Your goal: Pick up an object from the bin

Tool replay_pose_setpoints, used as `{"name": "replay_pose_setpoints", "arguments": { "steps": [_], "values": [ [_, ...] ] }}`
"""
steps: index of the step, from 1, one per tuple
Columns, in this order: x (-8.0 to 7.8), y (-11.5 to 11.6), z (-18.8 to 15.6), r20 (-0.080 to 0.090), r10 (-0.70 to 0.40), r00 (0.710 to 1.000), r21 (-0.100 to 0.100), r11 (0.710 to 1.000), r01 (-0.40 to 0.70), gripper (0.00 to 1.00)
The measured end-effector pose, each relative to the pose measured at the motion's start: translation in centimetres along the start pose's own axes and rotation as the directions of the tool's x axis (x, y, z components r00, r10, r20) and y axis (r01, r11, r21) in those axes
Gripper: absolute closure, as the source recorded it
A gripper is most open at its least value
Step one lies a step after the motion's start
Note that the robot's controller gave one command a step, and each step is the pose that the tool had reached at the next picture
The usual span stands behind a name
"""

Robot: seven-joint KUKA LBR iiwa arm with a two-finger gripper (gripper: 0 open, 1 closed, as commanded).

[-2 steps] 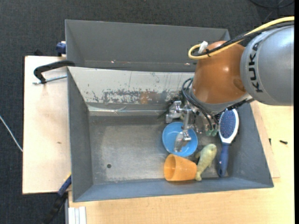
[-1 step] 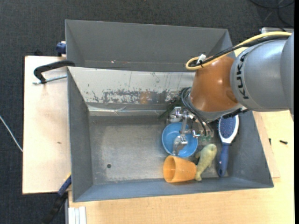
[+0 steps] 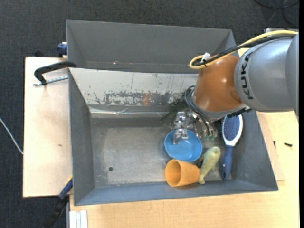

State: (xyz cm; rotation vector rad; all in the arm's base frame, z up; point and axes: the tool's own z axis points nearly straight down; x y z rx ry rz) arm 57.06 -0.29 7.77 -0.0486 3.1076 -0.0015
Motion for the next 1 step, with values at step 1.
{"name": "replay_pose_setpoints", "arguments": {
  "steps": [1],
  "values": [
    [1.61, -0.02, -13.42, -0.019, -0.267, 0.964, -0.007, 0.964, 0.267, 1.00]
  ]
}}
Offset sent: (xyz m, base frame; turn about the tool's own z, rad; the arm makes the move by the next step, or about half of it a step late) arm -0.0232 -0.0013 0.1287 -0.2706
